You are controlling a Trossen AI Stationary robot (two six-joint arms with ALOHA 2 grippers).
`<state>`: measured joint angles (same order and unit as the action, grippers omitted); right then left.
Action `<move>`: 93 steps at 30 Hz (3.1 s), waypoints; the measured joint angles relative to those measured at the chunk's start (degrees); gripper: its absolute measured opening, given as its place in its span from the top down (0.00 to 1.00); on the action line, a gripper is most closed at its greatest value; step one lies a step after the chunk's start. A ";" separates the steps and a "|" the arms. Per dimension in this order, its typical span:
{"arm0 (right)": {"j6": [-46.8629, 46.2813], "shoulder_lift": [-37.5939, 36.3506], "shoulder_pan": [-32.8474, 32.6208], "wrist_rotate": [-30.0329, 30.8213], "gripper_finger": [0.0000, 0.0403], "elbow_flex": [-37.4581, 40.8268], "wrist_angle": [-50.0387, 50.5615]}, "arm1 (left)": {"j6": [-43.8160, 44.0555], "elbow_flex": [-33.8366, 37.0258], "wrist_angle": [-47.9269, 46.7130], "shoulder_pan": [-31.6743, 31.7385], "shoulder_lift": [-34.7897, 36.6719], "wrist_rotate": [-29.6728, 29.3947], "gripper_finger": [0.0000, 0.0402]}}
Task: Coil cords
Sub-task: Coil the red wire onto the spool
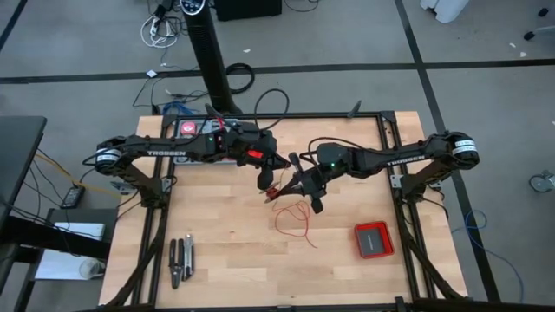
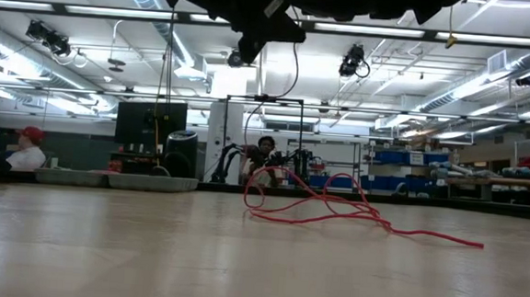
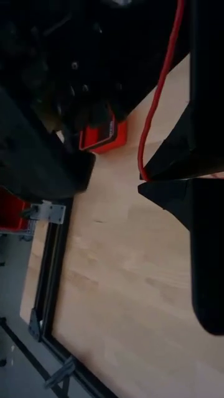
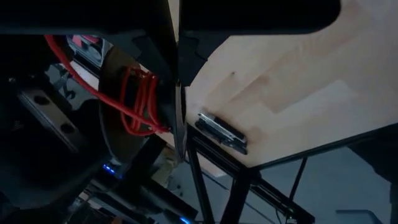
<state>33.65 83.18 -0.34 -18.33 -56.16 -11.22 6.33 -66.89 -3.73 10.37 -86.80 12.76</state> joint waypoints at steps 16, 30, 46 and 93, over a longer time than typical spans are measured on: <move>0.49 -4.49 0.05 3.42 1.00 0.00 5.40 | -3.05 0.07 -5.96 0.02 0.00 4.04 1.00; -3.25 -9.63 0.09 17.27 1.00 0.00 16.84 | -3.11 0.07 -12.81 0.02 0.00 4.00 1.00; -10.55 -9.27 0.10 3.19 1.00 8.24 -6.44 | -11.88 0.07 -4.73 0.00 0.00 2.96 1.00; -24.14 -9.97 3.11 15.78 1.00 17.73 -3.10 | -6.17 0.09 -15.78 -0.24 -2.85 2.62 1.00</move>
<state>9.50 73.21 2.76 -2.55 -38.44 -14.32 0.16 -66.81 -19.51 10.13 -89.65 15.38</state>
